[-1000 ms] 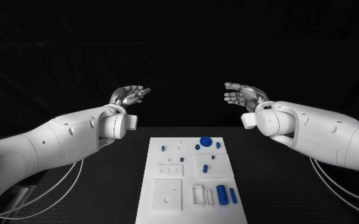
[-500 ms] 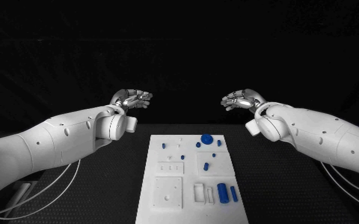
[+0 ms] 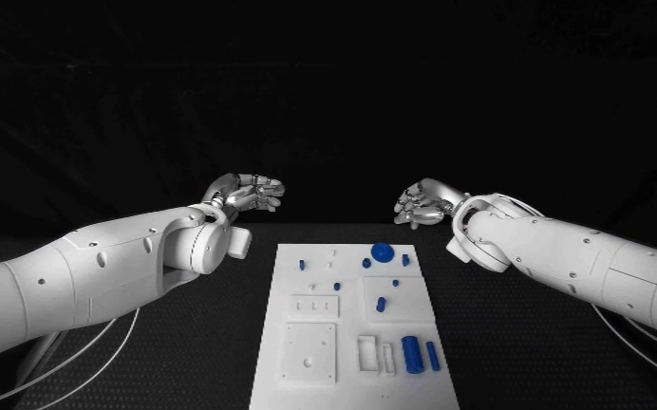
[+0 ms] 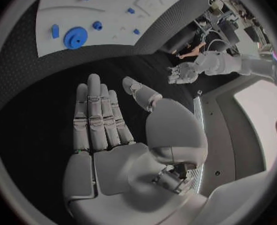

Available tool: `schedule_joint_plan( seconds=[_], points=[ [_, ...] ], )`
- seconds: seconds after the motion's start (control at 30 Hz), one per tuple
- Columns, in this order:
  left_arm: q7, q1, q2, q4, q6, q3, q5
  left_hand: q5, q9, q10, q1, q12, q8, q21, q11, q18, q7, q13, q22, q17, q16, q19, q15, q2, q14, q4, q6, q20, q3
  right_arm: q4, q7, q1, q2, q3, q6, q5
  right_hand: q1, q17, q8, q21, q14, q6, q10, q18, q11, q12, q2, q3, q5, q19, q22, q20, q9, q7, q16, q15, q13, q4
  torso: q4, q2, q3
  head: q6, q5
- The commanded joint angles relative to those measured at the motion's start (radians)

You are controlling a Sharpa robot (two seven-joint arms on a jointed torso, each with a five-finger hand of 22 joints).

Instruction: Assemble the parts on the task board

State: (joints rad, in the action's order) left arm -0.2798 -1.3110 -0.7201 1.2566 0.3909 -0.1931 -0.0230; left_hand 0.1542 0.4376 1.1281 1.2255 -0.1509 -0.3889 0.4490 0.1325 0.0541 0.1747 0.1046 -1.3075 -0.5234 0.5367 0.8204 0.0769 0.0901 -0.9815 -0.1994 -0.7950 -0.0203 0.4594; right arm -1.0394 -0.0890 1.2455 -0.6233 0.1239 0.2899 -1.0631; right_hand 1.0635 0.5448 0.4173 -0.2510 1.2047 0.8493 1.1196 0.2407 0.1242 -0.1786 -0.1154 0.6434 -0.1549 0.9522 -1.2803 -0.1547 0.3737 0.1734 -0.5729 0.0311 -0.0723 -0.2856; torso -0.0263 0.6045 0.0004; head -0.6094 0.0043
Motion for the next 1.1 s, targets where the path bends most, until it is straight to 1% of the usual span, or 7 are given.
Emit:
schedule_joint_plan(
  seconds=[0.03,0.13,0.3,0.5,0.93,1.0,1.1],
  points=[
    [-0.028,-0.001,-0.011,0.034,-0.023,0.001,-0.011,0.003,-0.001,0.007,-0.013,0.009,0.007,0.008,-0.001,0.006,0.002,-0.002,-0.023,-0.002,-0.005,-0.009,0.002,0.000,-0.002,-0.008,-0.005,-0.001,-0.001,-0.014,0.016,-0.005,0.007,-0.001,0.014,-0.240,0.041,0.147,-0.013,-0.139,0.193,0.029,0.032,0.021,-0.027,0.024,-0.024,-0.003,-0.008,0.264,-0.050,0.103,0.001,-0.006,-0.228,-0.046,0.004,-0.005,-0.0141,0.025,-0.0003,0.005,-0.007],
    [-0.031,0.000,-0.026,0.061,-0.025,0.001,-0.022,0.003,-0.002,0.005,-0.020,0.015,0.011,0.010,0.002,0.006,0.003,-0.003,-0.023,-0.004,-0.008,-0.012,0.003,0.001,-0.002,-0.013,-0.004,0.000,0.002,-0.027,0.020,-0.008,0.014,-0.001,0.016,-0.326,0.050,0.230,-0.024,-0.210,0.176,0.033,0.036,0.021,-0.024,0.039,-0.025,-0.004,-0.013,0.308,-0.055,0.136,0.001,-0.006,-0.370,-0.045,0.004,-0.002,-0.0202,0.037,-0.0015,0.007,-0.012],
    [-0.035,0.000,-0.038,0.090,-0.027,0.002,-0.035,0.003,-0.003,0.003,-0.030,0.022,0.016,0.013,0.004,0.007,0.005,-0.005,-0.022,-0.007,-0.011,-0.013,0.004,0.002,-0.002,-0.017,-0.001,0.000,0.006,-0.036,0.037,-0.016,0.029,-0.001,0.009,-0.451,0.058,0.273,-0.038,-0.294,0.155,0.028,0.031,0.021,-0.018,0.062,-0.036,0.002,-0.010,0.322,-0.055,0.157,0.002,-0.006,-0.487,-0.040,0.005,-0.003,-0.0314,0.063,-0.0044,0.017,-0.025],
    [-0.035,0.000,-0.043,0.116,-0.033,0.002,-0.038,0.003,-0.003,0.002,-0.036,0.027,0.020,0.015,0.005,0.007,0.006,-0.006,-0.022,-0.008,-0.014,-0.015,0.005,0.002,-0.001,-0.020,0.000,0.001,0.009,-0.027,0.066,-0.026,0.043,-0.001,0.032,-0.557,0.063,0.272,-0.045,-0.326,0.145,0.023,0.021,0.021,-0.013,0.080,-0.046,0.014,-0.006,0.319,-0.054,0.161,0.003,-0.009,-0.523,-0.035,0.006,-0.002,-0.0426,0.084,-0.0076,0.026,-0.033],
    [-0.031,-0.001,-0.054,0.164,-0.039,0.003,-0.041,0.002,-0.003,0.000,-0.049,0.035,0.024,0.017,0.007,0.008,0.008,-0.008,-0.021,-0.011,-0.020,-0.020,0.007,0.003,0.001,-0.025,0.001,0.003,0.013,-0.035,0.081,-0.038,0.052,-0.002,0.028,-0.639,0.070,0.258,-0.052,-0.350,0.137,0.017,0.013,0.021,-0.007,0.101,-0.071,0.040,0.015,0.315,-0.051,0.161,0.004,-0.013,-0.554,-0.028,0.005,0.004,-0.0552,0.119,-0.0136,0.025,-0.043],
    [-0.030,-0.001,-0.054,0.163,-0.042,0.003,-0.041,0.002,-0.003,0.000,-0.051,0.037,0.025,0.018,0.007,0.008,0.008,-0.009,-0.021,-0.012,-0.022,-0.021,0.008,0.003,0.002,-0.025,0.001,0.004,0.013,-0.034,0.078,-0.040,0.052,-0.002,0.028,-0.640,0.069,0.256,-0.052,-0.352,0.136,0.016,0.012,0.021,-0.006,0.103,-0.074,0.042,0.015,0.315,-0.051,0.161,0.004,-0.013,-0.556,-0.027,0.005,0.004,-0.0752,0.129,-0.0230,0.034,-0.063],
    [-0.030,-0.001,-0.049,0.156,-0.042,0.003,-0.041,0.001,-0.003,0.000,-0.055,0.039,0.027,0.019,0.008,0.008,0.009,-0.009,-0.021,-0.013,-0.023,-0.022,0.008,0.002,0.002,-0.025,0.002,0.004,0.014,-0.027,0.076,-0.042,0.055,-0.002,0.026,-0.643,0.070,0.254,-0.054,-0.353,0.135,0.015,0.011,0.021,-0.005,0.106,-0.077,0.045,0.014,0.314,-0.051,0.161,0.004,-0.013,-0.559,-0.027,0.005,0.005,-0.0770,0.133,-0.0241,0.035,-0.063]
  ],
)
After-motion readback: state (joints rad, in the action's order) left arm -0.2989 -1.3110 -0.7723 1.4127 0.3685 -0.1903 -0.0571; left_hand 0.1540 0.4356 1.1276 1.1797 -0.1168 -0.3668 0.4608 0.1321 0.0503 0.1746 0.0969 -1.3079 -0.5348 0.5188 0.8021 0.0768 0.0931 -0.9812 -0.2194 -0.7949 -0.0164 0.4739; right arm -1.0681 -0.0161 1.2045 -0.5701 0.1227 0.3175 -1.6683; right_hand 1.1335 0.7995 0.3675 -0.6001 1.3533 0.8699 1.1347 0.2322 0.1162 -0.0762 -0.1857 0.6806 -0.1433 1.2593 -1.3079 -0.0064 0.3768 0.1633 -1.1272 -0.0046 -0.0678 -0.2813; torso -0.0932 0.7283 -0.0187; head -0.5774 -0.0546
